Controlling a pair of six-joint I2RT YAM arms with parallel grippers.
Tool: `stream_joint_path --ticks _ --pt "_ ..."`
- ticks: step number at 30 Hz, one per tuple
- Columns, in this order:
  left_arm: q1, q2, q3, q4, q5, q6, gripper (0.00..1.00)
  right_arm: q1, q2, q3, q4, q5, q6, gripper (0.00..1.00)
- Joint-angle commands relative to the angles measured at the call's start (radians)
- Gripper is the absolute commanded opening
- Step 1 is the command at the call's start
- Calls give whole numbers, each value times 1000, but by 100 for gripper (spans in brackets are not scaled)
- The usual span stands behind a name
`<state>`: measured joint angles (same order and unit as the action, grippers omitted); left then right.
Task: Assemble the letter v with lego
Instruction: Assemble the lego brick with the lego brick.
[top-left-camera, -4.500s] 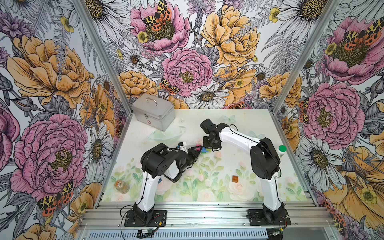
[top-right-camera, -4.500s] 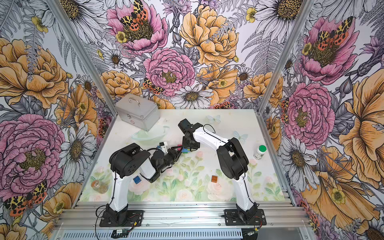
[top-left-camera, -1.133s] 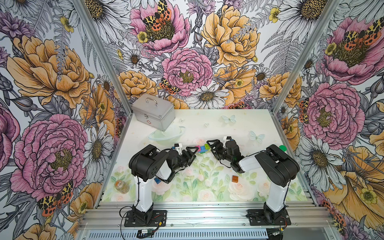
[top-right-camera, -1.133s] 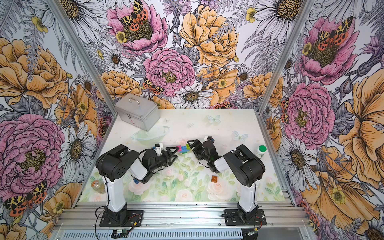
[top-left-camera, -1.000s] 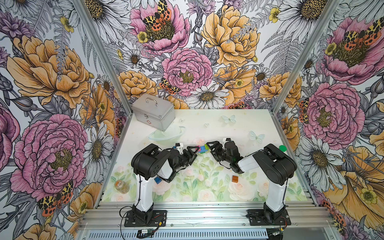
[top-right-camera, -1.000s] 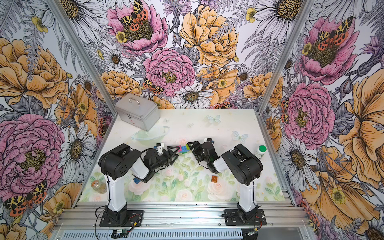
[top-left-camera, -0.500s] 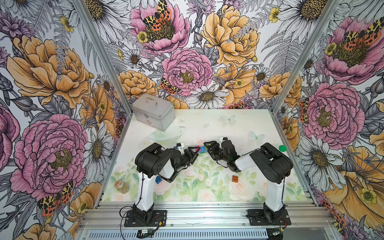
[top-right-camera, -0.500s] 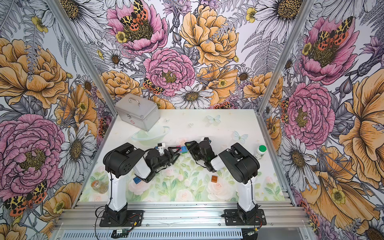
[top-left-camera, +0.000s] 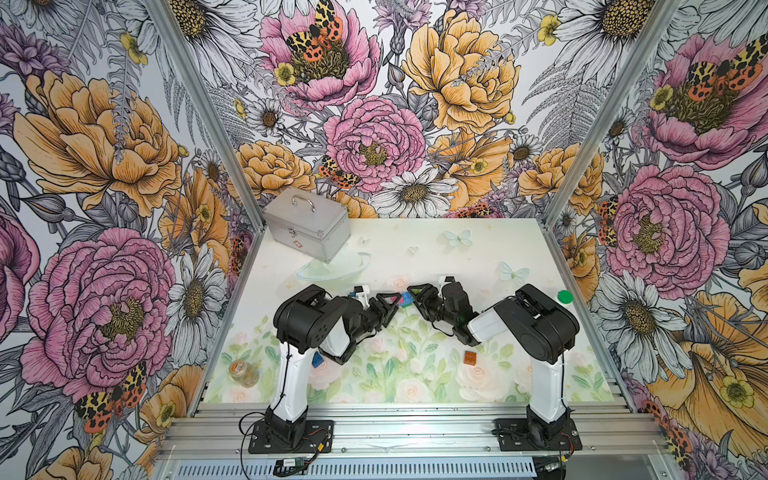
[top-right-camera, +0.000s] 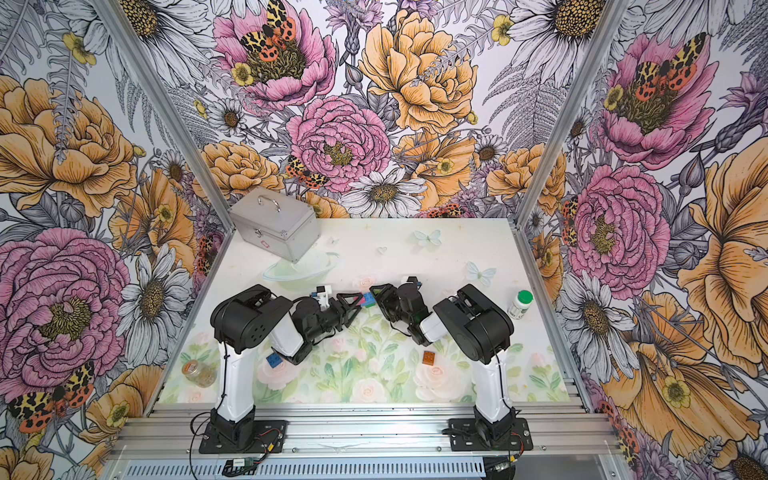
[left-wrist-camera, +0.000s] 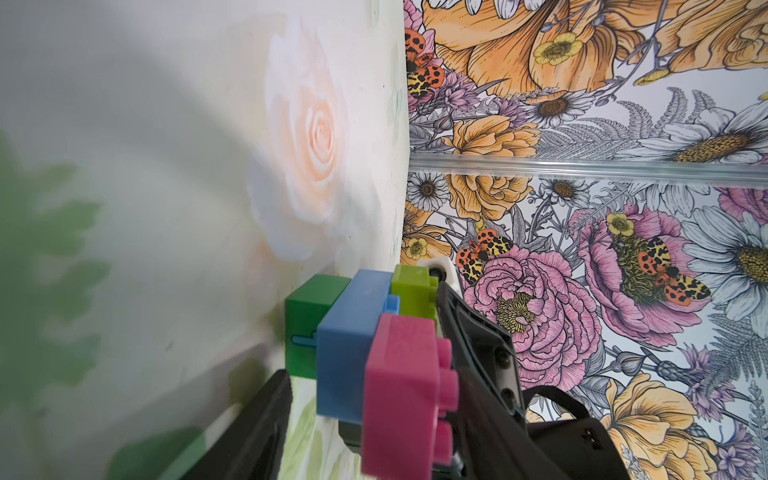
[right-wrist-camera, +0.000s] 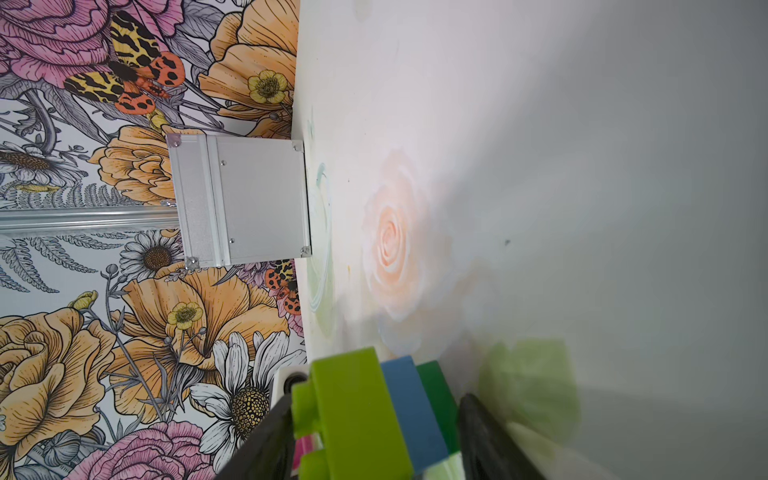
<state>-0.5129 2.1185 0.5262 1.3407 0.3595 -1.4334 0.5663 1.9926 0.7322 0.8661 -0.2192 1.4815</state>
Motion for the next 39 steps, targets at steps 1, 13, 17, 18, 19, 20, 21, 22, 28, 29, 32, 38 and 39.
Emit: stream_joint_path --ticks 1,13,17,18,19,20,21,22,28,29,32,38,39 --pt "-9 100 -33 -294 -53 41 64 7 19 7 11 21 2 61" --pt "-14 123 -20 -282 -66 28 54 12 23 9 20 18 -3 57" --pt "-15 126 -19 -281 -67 28 55 15 17 9 11 22 -11 57" --pt "-16 127 -18 -280 -66 28 55 16 17 9 8 23 -11 55" --pt "-16 131 -17 -280 -66 29 54 17 19 7 7 24 -9 53" --pt "-16 134 -16 -280 -65 28 55 17 21 8 7 24 -8 53" --pt "-16 138 -14 -281 -63 27 54 18 23 6 7 27 -6 53" --pt "-18 143 -13 -278 -63 24 55 18 24 5 8 29 -4 52" --pt "-25 152 -6 -265 -63 18 54 19 31 -1 7 32 -2 49" --pt "-27 153 -6 -265 -63 18 54 20 31 -3 8 32 -2 49" --pt "-27 153 -6 -267 -64 21 50 20 32 -9 11 35 0 47" --pt "-29 157 -8 -265 -63 31 47 24 47 -19 32 38 3 47" --pt "-30 160 -8 -266 -65 32 47 26 49 -22 38 41 3 47"
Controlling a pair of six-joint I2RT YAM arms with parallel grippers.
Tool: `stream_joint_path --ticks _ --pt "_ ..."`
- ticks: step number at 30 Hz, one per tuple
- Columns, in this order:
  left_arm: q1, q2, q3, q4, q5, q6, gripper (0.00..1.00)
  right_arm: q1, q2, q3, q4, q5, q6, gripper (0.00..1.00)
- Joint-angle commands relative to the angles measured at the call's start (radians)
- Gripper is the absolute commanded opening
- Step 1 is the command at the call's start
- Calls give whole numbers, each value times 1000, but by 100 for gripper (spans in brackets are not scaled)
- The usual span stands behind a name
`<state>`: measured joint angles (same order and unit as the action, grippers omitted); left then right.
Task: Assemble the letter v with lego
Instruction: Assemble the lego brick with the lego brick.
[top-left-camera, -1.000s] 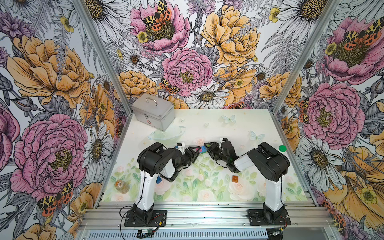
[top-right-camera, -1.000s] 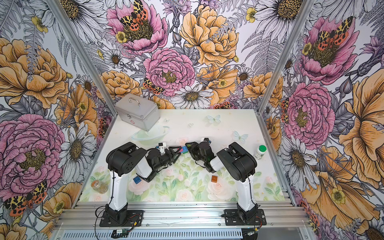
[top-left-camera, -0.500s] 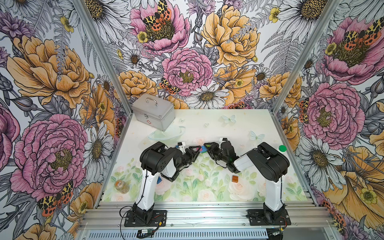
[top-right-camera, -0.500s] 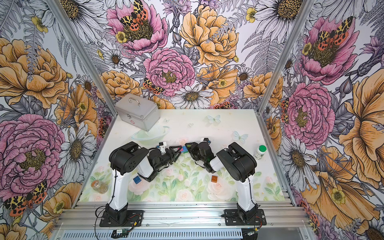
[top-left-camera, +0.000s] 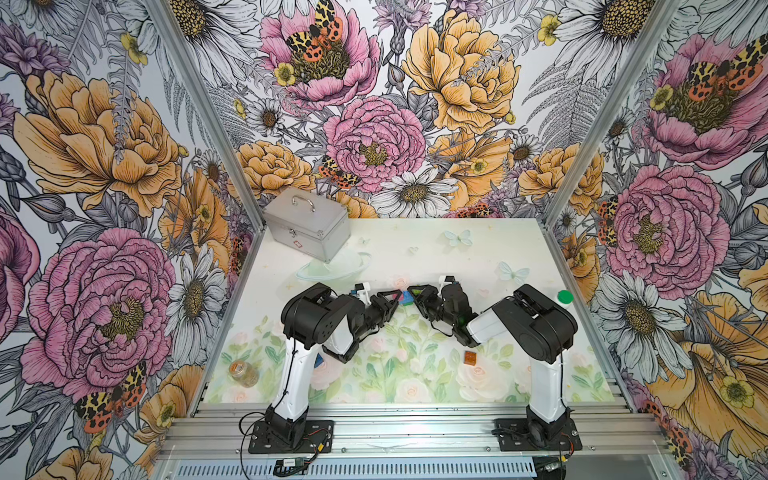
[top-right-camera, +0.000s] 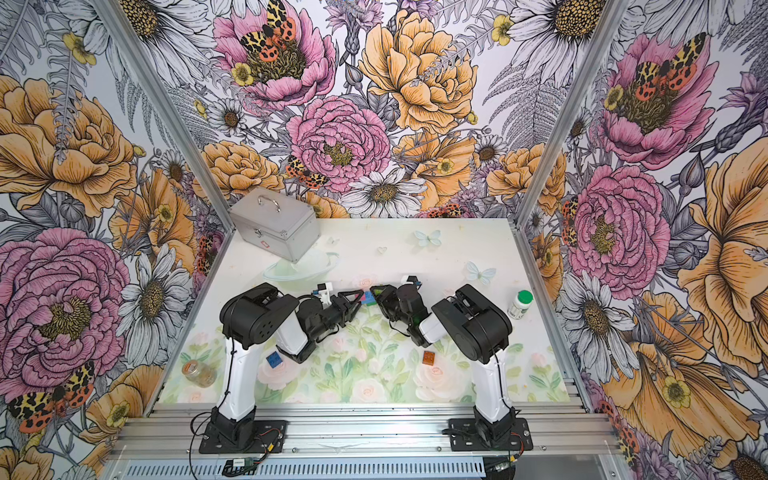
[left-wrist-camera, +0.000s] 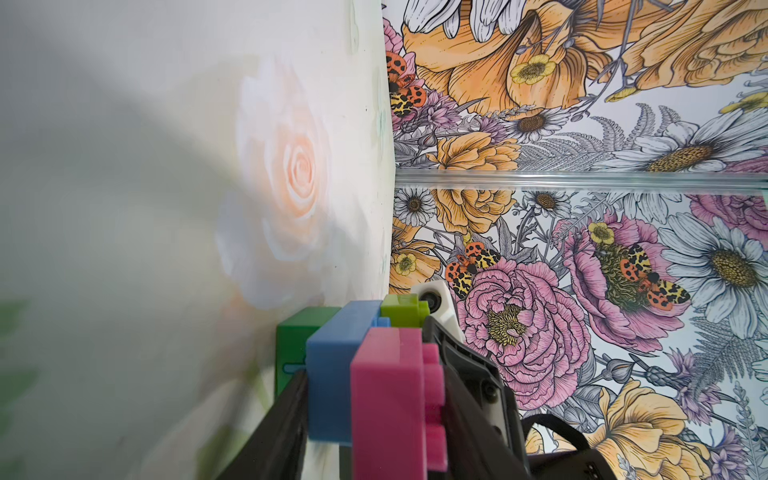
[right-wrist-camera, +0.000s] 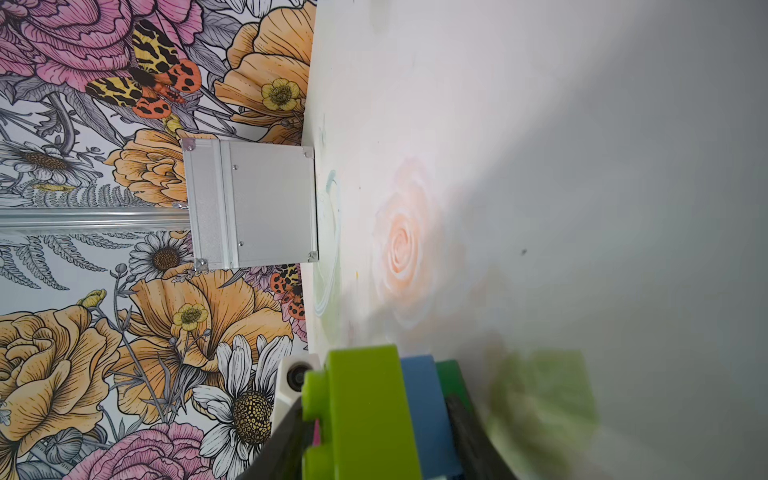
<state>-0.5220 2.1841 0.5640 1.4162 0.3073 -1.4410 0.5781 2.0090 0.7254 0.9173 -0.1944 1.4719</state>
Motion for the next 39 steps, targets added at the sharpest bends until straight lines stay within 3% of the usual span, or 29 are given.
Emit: stream_joint_path --ticks 1,7,18,26,29,36,39 --pt "-22 97 -46 -340 -11 39 47 16 35 -17 -8 18 14 46" --pt "-26 100 -45 -339 -13 49 45 20 40 -24 -2 26 16 46" --pt "-33 106 -46 -339 -20 58 37 22 33 -40 -2 41 11 34" --pt "-33 108 -48 -340 -20 65 36 22 33 -46 0 42 7 35" --pt "-33 111 -47 -339 -17 68 33 24 29 -52 0 50 5 29" --pt "-33 110 -46 -339 -13 69 38 25 36 -47 0 47 5 30" --pt "-32 108 -47 -340 -13 66 48 25 32 -43 -3 41 4 45"
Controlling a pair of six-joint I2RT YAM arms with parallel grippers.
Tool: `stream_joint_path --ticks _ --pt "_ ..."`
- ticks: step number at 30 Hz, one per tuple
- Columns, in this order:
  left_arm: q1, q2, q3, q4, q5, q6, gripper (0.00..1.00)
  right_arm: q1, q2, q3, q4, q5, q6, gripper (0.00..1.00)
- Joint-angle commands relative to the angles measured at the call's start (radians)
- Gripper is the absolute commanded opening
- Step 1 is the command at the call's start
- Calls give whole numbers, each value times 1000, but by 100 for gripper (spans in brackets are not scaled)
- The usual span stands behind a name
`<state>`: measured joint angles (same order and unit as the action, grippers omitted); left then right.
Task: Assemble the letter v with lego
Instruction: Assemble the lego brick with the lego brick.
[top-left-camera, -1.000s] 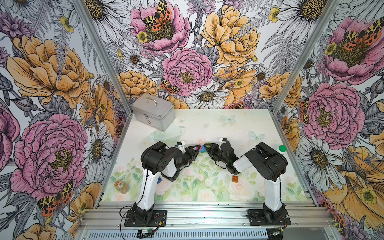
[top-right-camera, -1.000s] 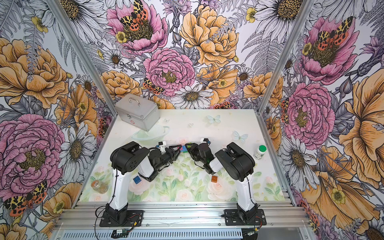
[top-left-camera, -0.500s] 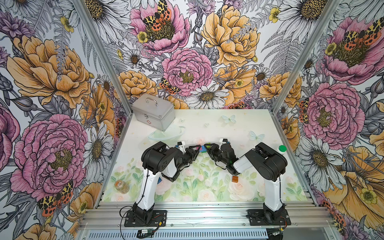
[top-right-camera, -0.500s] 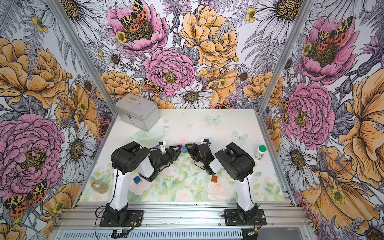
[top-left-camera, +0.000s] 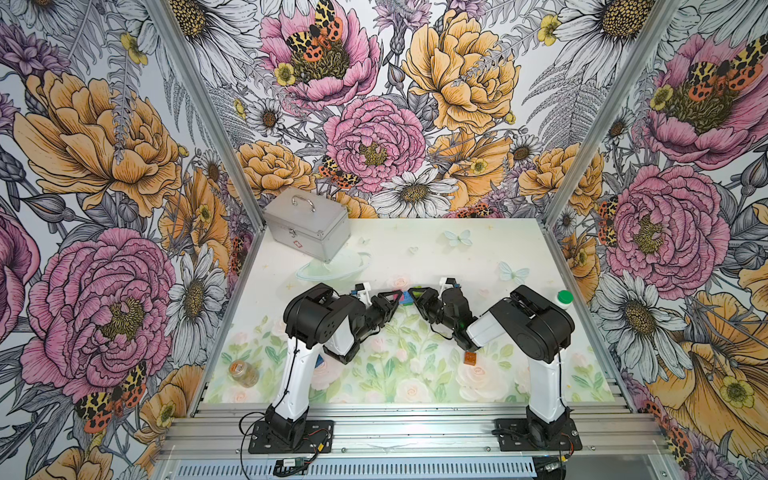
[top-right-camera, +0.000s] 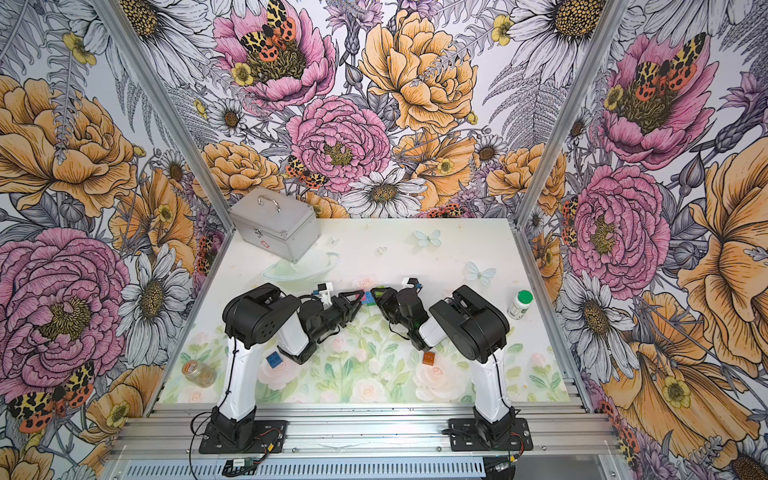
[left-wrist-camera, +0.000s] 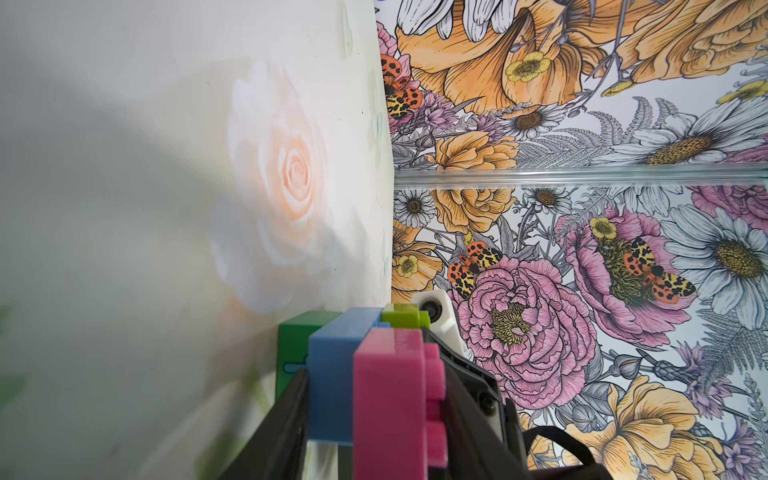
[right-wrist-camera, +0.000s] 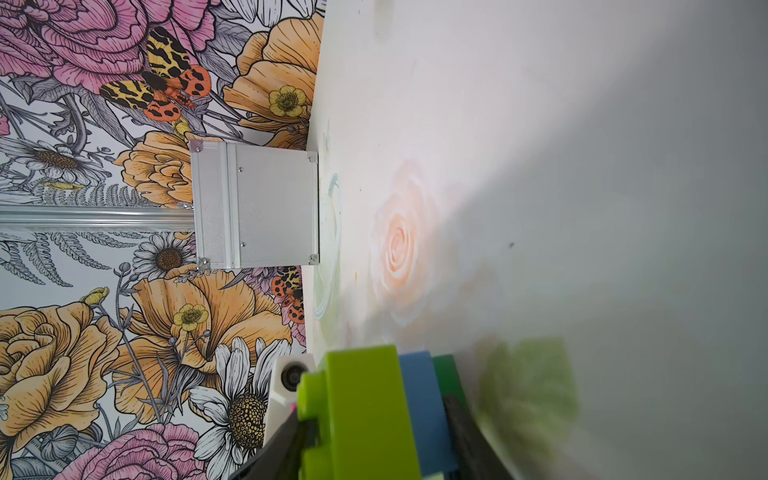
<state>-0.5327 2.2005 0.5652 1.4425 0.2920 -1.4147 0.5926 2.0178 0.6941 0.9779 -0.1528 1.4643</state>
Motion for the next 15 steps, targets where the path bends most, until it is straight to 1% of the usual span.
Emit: stream_joint_path --ticks 1,2,5,8,12,14,15 --pt "-20 90 -47 -366 5 40 52 11 19 -10 -65 -2 9 48" --pt "-20 89 -48 -366 7 38 59 10 16 -9 -67 -2 7 50" --pt "-14 84 -50 -366 14 36 73 10 -5 -4 -100 0 -9 58" --pt "-8 76 -58 -366 19 36 82 10 -30 -4 -131 2 -26 71" --pt "6 52 -85 -366 25 45 94 4 -81 -2 -207 4 -66 83" --pt "15 36 -109 -367 29 52 98 0 -124 1 -280 5 -107 90" --pt "23 24 -130 -368 31 53 99 -3 -153 5 -330 6 -135 93"
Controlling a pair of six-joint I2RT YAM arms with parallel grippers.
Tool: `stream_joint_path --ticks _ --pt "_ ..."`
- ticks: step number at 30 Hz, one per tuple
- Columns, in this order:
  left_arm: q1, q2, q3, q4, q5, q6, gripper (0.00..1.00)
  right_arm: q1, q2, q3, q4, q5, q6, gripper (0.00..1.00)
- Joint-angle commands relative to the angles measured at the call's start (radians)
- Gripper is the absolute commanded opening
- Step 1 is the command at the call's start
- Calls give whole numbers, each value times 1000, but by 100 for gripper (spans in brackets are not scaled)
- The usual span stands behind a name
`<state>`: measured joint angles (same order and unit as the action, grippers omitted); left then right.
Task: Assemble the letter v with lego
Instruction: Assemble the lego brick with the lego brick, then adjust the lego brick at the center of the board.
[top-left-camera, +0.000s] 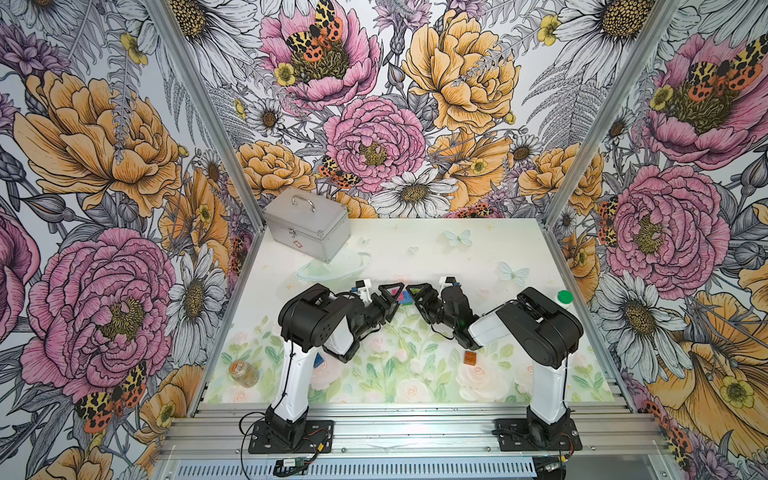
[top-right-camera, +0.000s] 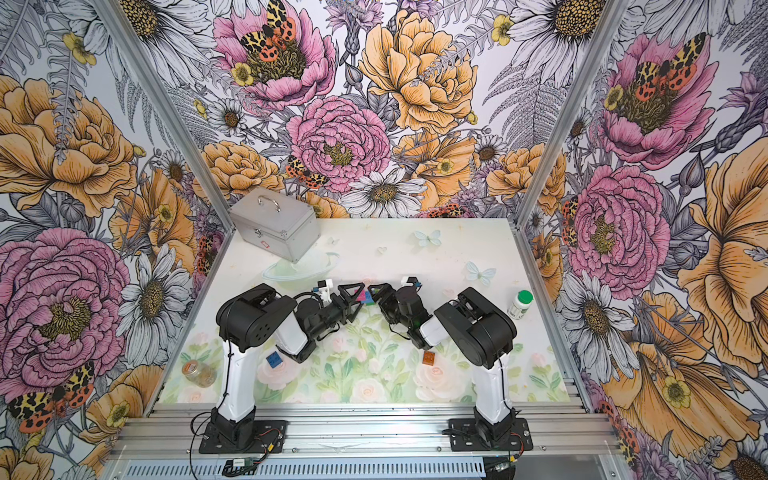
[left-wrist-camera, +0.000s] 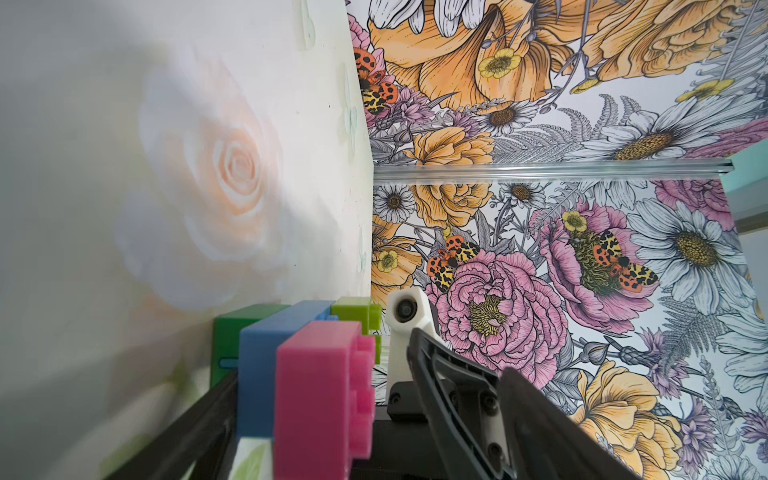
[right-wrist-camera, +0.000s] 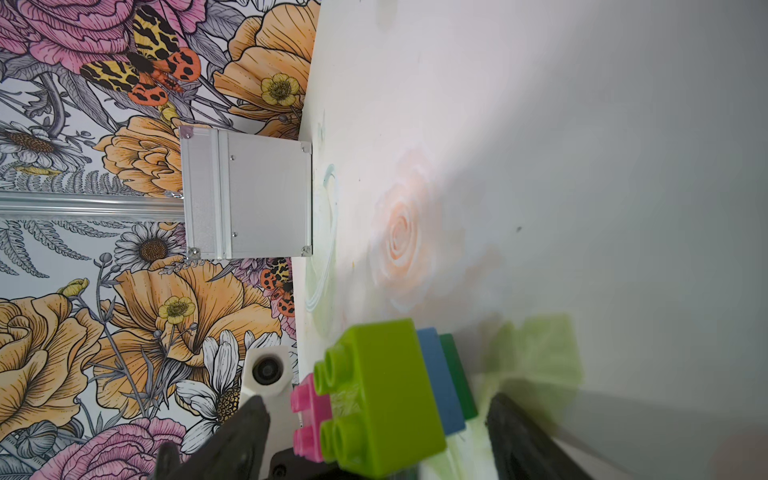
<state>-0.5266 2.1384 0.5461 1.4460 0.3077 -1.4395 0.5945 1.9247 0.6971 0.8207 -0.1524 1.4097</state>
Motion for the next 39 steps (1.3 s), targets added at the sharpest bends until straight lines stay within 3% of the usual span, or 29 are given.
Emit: stream_joint_path --ticks 1,7,11,15,18,22,30,39 --pt "25 76 -128 -371 16 82 99 -8 -87 7 -235 6 -108 93" --pt "91 -16 -188 -478 41 146 99 -52 -274 54 -583 1 -378 97" --pt "116 -105 -184 -630 54 203 99 -133 -373 80 -736 -115 -642 92" --pt "137 -267 -162 -842 37 287 99 -153 -461 175 -941 -190 -1184 93" --pt "137 -462 -57 -1213 -23 434 99 -145 -506 182 -993 -282 -1600 99" --pt "181 -668 45 -1528 -110 575 99 -139 -510 184 -1011 -284 -2003 99" --pt "364 -853 110 -1694 -18 711 99 -153 -217 421 -1141 -287 -2346 95" --pt "419 -866 102 -1702 33 760 99 -138 -29 574 -1142 -270 -2435 88"
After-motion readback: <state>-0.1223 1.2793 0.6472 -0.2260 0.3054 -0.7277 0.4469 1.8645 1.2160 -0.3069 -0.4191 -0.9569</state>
